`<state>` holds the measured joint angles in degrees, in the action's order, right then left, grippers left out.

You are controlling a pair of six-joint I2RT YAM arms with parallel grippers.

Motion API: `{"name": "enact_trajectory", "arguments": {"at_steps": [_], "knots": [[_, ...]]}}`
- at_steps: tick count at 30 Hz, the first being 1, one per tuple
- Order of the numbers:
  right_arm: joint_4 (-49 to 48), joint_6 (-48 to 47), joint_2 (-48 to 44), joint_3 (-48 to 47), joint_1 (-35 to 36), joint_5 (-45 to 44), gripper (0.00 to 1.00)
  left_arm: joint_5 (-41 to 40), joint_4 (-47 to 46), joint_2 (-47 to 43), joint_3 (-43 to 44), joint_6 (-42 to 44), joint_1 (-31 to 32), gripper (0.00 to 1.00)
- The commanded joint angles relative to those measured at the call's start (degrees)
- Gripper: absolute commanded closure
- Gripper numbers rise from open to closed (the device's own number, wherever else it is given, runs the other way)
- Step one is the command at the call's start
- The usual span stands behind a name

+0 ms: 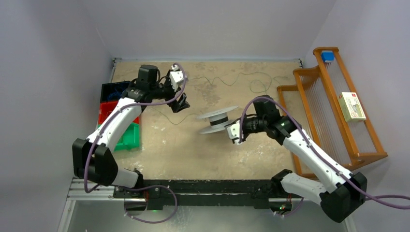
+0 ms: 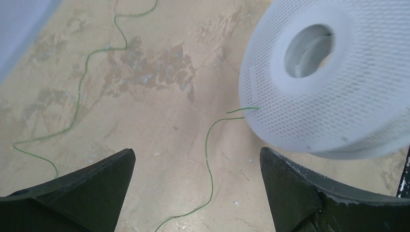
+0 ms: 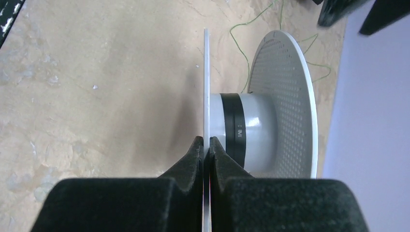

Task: Wrap the cables
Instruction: Wrap the cable around the cable reel.

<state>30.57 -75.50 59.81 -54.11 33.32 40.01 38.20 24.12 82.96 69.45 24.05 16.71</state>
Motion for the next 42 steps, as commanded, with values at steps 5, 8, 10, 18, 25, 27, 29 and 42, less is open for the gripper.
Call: {"name": "enact_trajectory", "arguments": {"at_steps": [5, 8, 10, 18, 25, 27, 29, 42], "knots": [[-7.37, -1.75, 3.89, 4.06, -15.42, 29.50, 1.00, 13.60, 1.86, -5.94, -3.30, 9.16, -0.44, 0.01], [0.51, -9.06, 7.31, 2.04, -17.69, 34.89, 1.00, 15.54, 3.65, -4.98, -4.17, 12.59, -0.45, 0.01], [7.12, -15.47, 10.65, 0.51, -18.25, 36.98, 1.00, 17.03, 4.75, -3.95, -4.38, 14.80, -0.45, 0.01], [29.14, -36.01, 25.01, -3.94, -20.83, 42.79, 1.00, 21.74, 0.11, -0.59, -7.48, 18.15, 0.46, 0.03], [29.19, -36.33, 27.62, -3.81, -21.30, 42.57, 1.00, 19.83, 1.30, -0.65, -10.35, 23.21, 3.88, 0.04], [29.11, -36.20, 28.20, -3.96, -21.35, 42.53, 1.00, 16.78, -0.45, -0.80, -11.47, 22.96, 6.06, 0.04], [29.14, -35.72, 28.58, -4.19, -21.30, 42.60, 1.00, 13.33, -2.27, -0.84, -12.20, 22.25, 8.34, 0.06], [28.99, -31.06, 30.06, -7.12, -21.45, 39.05, 0.92, -1.05, -10.40, 1.91, -12.82, 13.40, 12.71, 1.00]]}}
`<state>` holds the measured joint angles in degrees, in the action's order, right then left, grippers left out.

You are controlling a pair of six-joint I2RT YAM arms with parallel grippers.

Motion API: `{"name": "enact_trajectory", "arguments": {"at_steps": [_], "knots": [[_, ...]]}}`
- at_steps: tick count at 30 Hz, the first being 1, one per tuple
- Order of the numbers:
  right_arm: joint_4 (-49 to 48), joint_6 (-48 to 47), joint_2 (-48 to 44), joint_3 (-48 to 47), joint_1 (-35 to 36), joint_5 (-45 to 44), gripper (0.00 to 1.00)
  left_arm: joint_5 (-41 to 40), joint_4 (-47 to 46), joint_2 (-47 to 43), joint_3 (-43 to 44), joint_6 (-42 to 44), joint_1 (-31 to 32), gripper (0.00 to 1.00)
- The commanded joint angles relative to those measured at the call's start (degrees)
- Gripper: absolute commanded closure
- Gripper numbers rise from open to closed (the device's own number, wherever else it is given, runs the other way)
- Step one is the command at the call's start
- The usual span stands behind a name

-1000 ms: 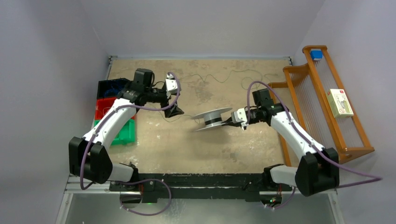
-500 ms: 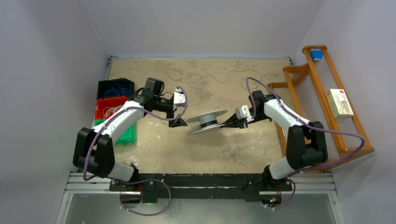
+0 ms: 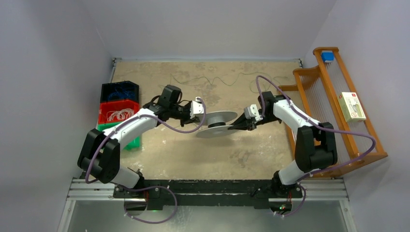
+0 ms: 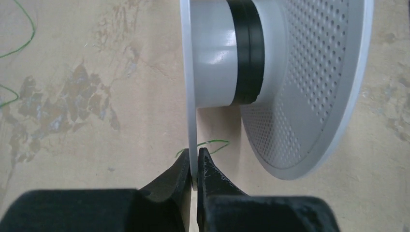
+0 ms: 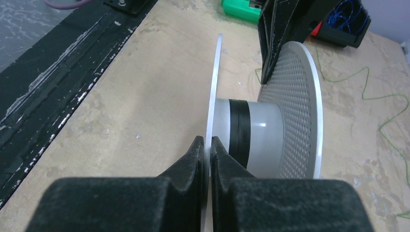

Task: Wrap the cables
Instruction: Wrap the cable around the cable reel.

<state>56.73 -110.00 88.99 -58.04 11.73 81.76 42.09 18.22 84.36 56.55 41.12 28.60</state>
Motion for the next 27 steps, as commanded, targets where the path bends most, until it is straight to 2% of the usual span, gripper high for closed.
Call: {"name": "enact_trajectory", "arguments": {"at_steps": [1, 5, 9, 11, 16, 19, 27], "knots": [[2.75, 5.04, 1.04, -4.28, 0.13, -3.93, 0.82, -6.61, -4.64, 0.21, 0.28, -4.57, 1.10, 1.00], [-2.62, 17.28, -1.63, -7.35, 0.17, -11.17, 0.56, -14.59, -3.90, -1.12, 2.59, -9.96, 1.93, 1.00], [-11.65, 27.85, -8.63, -8.05, 0.57, -21.20, 0.39, -21.54, 0.71, -1.33, 7.14, -13.96, 2.87, 1.00], [-16.39, 32.64, -12.29, -8.40, 2.22, -26.18, 0.34, -23.69, 4.07, -0.81, 10.02, -15.40, 3.75, 1.00], [-25.12, 41.70, -18.41, -9.01, 12.87, -39.37, 0.31, -28.80, 15.76, 4.37, 21.96, -19.71, 7.12, 1.00], [-30.47, 44.80, -20.87, -8.62, 18.23, -43.25, 0.31, -29.37, 22.20, 9.26, 28.90, -22.20, 8.00, 1.00], [-38.00, 45.97, -20.21, -5.33, 24.04, -49.32, 0.32, -34.66, 23.72, 12.53, 34.07, -30.09, 9.51, 1.00]]}}
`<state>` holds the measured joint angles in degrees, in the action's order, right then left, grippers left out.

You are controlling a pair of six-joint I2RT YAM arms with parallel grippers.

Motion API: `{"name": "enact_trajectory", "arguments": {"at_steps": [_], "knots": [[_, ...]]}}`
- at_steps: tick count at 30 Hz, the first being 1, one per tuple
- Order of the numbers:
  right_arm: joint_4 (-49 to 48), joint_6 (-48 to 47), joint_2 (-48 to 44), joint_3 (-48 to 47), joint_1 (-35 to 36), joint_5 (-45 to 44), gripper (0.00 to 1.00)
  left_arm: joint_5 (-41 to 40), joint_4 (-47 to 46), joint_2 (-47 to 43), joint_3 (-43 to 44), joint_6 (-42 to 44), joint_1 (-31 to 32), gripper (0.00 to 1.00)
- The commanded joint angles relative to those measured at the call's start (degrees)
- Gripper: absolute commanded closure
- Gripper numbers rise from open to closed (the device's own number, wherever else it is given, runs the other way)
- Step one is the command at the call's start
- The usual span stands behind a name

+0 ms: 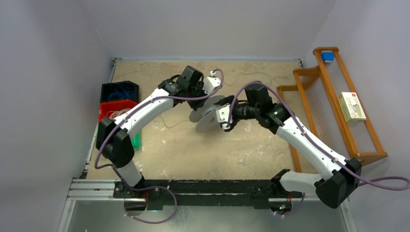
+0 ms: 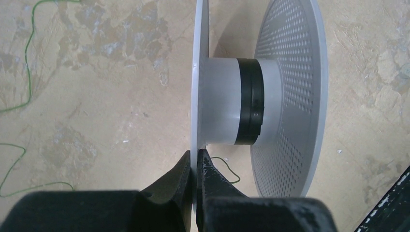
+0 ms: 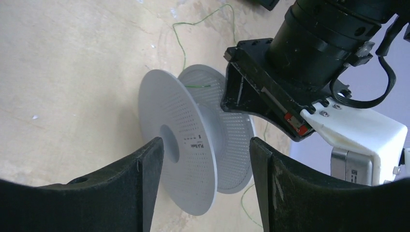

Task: Wrap the cables
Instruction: Wrap the cable around the cable reel.

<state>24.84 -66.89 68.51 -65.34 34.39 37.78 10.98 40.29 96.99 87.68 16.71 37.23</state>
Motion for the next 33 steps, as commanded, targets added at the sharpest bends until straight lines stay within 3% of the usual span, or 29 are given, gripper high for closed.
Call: {"name": "enact_trajectory", "arguments": {"at_steps": [1, 14, 23, 30, 31, 33], "knots": [[-6.69, 2.72, 0.53, 2.59, 1.69, -5.72, 0.32, -3.91, 1.24, -0.13, 2.98, -6.24, 1.05, 1.00], [-4.51, 1.31, 6.36, 2.47, 4.37, -8.94, 0.38, -8.02, 5.54, 4.30, 8.79, -5.68, 5.42, 1.00], [3.23, -1.12, 8.73, 0.74, 4.92, -10.19, 0.60, -8.50, 5.76, 4.22, 9.61, -5.39, 5.92, 1.00], [5.81, -2.25, 8.75, 0.74, 5.07, -9.95, 0.97, -6.30, 6.33, 2.88, 9.97, -4.26, 6.01, 1.00], [6.13, -2.46, 8.62, 0.85, 5.03, -9.85, 1.00, -5.93, 6.37, 2.44, 9.90, -4.00, 6.08, 0.97], [6.29, -2.94, 7.96, 1.36, 5.06, -9.83, 1.00, -5.86, 6.12, 1.18, 9.64, -3.86, 5.99, 0.74]]}}
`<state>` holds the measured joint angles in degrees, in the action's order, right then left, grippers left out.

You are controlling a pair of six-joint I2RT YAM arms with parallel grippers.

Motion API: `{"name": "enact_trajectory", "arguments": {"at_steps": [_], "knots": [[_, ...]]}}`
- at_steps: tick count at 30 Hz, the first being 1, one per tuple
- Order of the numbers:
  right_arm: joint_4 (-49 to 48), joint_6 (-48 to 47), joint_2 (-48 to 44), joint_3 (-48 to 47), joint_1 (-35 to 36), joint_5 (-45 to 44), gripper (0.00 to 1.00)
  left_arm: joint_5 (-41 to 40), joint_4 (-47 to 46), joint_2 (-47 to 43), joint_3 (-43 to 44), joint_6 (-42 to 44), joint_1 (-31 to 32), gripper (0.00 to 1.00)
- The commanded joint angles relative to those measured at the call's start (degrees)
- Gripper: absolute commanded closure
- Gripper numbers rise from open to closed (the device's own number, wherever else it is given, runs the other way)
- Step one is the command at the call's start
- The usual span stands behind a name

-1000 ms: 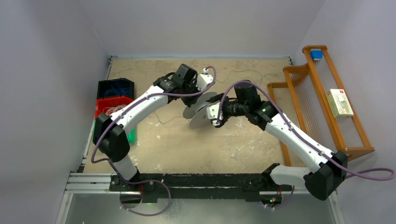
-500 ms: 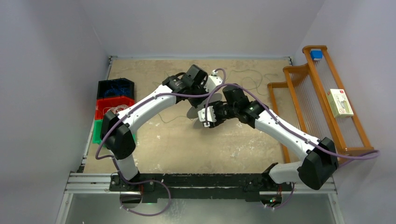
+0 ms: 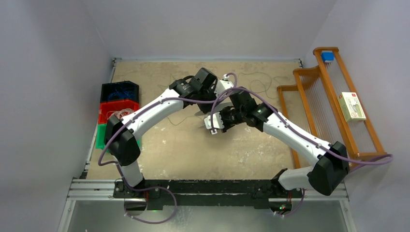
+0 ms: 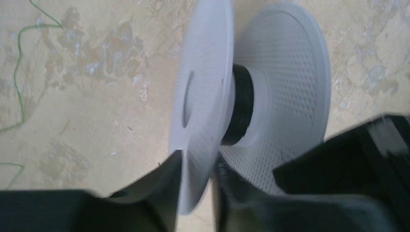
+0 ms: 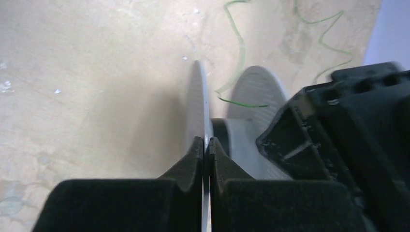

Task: Wrap the cables
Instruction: Wrap the cable around the cable reel.

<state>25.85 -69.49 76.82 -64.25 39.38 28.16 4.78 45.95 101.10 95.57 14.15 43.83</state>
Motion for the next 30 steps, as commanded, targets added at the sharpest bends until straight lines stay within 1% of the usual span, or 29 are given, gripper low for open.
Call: {"name": "enact_trajectory", "arguments": {"at_steps": [1, 4, 5, 7, 9, 11, 13, 15, 19, 22, 27, 30], "knots": [[5.27, -0.57, -0.79, 0.60, 0.09, -0.03, 1.00, 0.52, 0.16, -3.57, 1.54, -1.07, -0.63, 0.65], [4.82, 0.11, -2.38, 1.58, 0.09, 1.86, 1.00, 0.39, -0.60, -5.95, 1.10, -0.49, -0.76, 0.42], [4.51, 1.09, -3.15, 1.96, 0.04, 2.91, 1.00, 0.63, -0.70, -6.84, 1.11, -0.21, -0.86, 0.39], [2.11, 2.12, -5.08, 3.38, -0.08, 3.16, 1.00, 2.01, -1.89, -8.88, 0.33, 0.29, -1.72, 0.29], [-1.35, 4.39, -7.53, 5.53, -0.45, 4.10, 1.00, 5.18, -4.31, -11.91, -1.38, 1.06, -3.43, 0.21], [-3.90, 5.89, -9.43, 7.40, -1.48, 6.14, 1.00, 9.74, -6.43, -14.59, -3.62, 2.60, -5.25, 0.17], [-5.56, 7.37, -10.52, 8.59, -3.29, 10.06, 1.00, 12.81, -7.80, -16.52, -6.26, 4.80, -5.72, 0.16], [-6.93, 8.61, -10.89, 9.14, -6.56, 14.92, 1.00, 14.48, -9.49, -17.73, -8.94, 6.10, -5.78, 0.16], [-9.30, 10.34, -11.03, 10.60, -9.72, 21.11, 1.00, 19.43, -10.52, -17.45, -11.62, 7.41, -5.76, 0.16], [-10.82, 10.93, -11.36, 11.90, -10.37, 23.28, 1.00, 22.09, -10.45, -15.94, -12.92, 8.25, -5.78, 0.17], [-12.36, 10.64, -11.91, 14.46, -12.12, 26.16, 1.00, 24.18, -12.37, -12.26, -13.85, 8.41, -5.73, 0.20], [-12.38, 9.98, -11.42, 15.64, -12.79, 27.21, 1.00, 25.23, -13.60, -10.48, -13.37, 8.13, -5.78, 0.23]]}}
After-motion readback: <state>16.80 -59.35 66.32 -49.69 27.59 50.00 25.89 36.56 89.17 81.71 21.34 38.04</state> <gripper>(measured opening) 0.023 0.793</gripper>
